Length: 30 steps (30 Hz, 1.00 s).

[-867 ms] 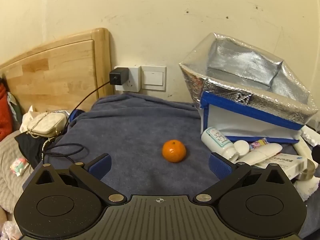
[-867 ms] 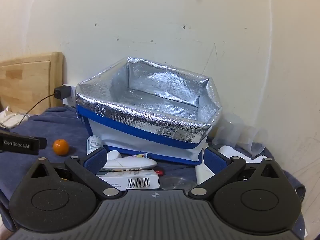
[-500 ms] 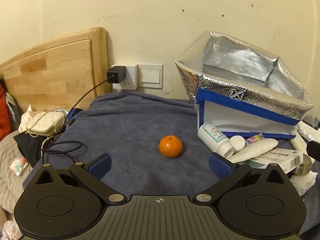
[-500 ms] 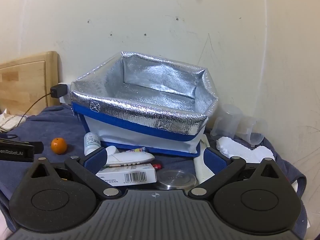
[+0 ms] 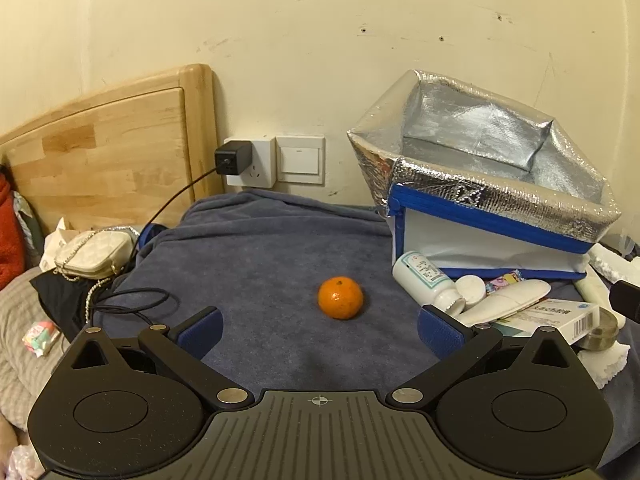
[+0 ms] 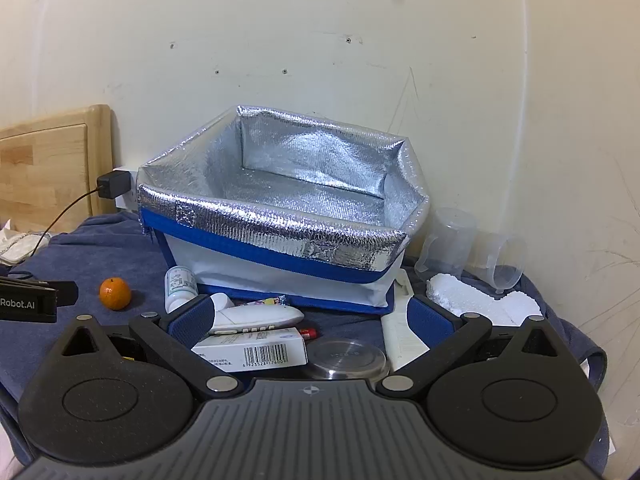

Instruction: Organize rigid objects

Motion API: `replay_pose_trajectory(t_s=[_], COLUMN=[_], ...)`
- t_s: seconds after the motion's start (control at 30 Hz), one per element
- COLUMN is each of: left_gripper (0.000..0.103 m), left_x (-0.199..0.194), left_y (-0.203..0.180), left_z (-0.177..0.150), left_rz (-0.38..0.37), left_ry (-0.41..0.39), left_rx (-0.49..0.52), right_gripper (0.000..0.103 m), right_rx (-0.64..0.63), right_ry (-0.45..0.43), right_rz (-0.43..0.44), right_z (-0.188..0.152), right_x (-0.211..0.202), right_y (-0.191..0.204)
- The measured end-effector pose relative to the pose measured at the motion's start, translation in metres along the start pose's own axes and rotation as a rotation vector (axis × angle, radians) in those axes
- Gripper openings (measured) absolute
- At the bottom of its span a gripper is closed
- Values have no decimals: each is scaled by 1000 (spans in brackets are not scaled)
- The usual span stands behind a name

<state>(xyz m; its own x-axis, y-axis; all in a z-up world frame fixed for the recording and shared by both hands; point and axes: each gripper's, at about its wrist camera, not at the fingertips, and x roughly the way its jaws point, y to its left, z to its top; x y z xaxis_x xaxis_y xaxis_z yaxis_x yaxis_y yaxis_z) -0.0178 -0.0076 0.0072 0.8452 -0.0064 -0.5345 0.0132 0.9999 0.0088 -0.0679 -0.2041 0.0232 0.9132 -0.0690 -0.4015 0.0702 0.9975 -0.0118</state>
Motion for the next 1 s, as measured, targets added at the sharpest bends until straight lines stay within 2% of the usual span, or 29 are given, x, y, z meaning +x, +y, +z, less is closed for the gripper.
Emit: replay_pose_trajectory(t_s=[1.0], left_gripper=[103], left_x=[3], left_y=[4], left_z=[-5], left_rz=[-9], left_ry=[9], left_rx=[-8], right_gripper=[103], right_rx=[-12], right_ry=[11], right_rz=[0], right_z=[-4], right_x=[2], right_y=[6])
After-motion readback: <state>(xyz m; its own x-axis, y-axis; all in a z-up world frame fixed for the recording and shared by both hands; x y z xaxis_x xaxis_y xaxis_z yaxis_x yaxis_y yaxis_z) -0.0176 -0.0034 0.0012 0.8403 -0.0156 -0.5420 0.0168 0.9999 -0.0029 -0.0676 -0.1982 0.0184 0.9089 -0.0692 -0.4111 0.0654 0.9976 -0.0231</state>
